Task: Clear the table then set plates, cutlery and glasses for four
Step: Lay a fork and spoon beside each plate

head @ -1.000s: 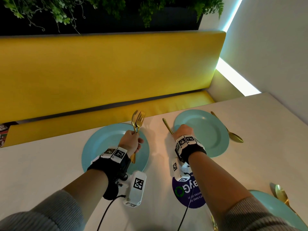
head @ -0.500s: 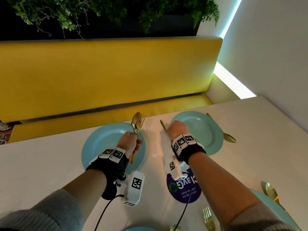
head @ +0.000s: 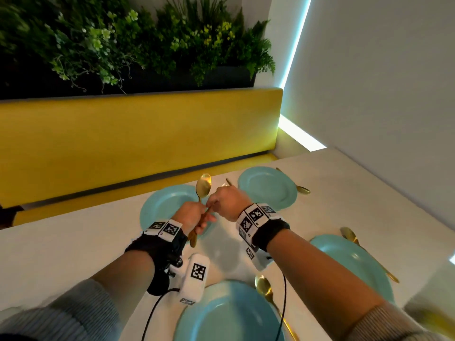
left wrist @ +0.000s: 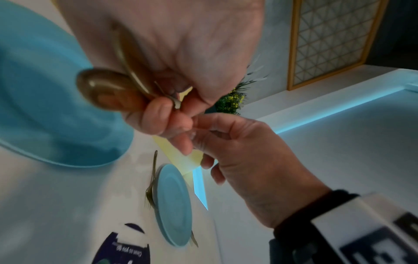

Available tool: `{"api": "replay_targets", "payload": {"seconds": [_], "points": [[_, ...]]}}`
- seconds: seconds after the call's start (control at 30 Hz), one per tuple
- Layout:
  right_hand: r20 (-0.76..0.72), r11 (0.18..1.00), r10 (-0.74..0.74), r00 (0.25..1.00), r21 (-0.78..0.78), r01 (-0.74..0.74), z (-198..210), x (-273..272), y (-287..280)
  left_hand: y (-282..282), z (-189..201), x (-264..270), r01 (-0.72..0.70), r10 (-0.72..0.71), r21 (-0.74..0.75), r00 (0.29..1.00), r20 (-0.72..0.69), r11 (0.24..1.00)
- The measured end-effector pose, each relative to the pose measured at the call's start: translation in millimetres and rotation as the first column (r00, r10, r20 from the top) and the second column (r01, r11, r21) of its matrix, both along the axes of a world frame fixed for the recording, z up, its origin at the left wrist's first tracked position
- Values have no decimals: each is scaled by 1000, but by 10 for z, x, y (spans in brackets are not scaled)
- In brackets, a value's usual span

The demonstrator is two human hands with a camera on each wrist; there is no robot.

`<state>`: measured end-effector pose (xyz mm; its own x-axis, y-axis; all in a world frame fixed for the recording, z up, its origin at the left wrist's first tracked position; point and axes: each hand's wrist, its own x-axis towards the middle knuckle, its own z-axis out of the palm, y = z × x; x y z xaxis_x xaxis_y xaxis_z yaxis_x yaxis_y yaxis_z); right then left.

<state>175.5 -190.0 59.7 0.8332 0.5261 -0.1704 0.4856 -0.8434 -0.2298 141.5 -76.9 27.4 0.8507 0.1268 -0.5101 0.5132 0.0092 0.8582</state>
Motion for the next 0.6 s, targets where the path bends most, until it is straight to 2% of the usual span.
{"api": "replay_targets", "payload": {"seconds": [0.1,0.27,0.43,0.6], "points": [[42,998,15,999,-55,-13,131,-417,155,183,133,-398,59,-59,-5,998,23,998],[43,999,-10,999,-53,12,200,-942,403,559,244,-875,109,-109,5,993,42,994],[8,992,-122,993,-42,122,70,-1170,572,1052,209,-1009,18,-19,126,1000,12,992],[-108,957,-284,953,-89,275,-230,-1107,769,1538,52,-982,-119,122,103,992,-24,988]]}}
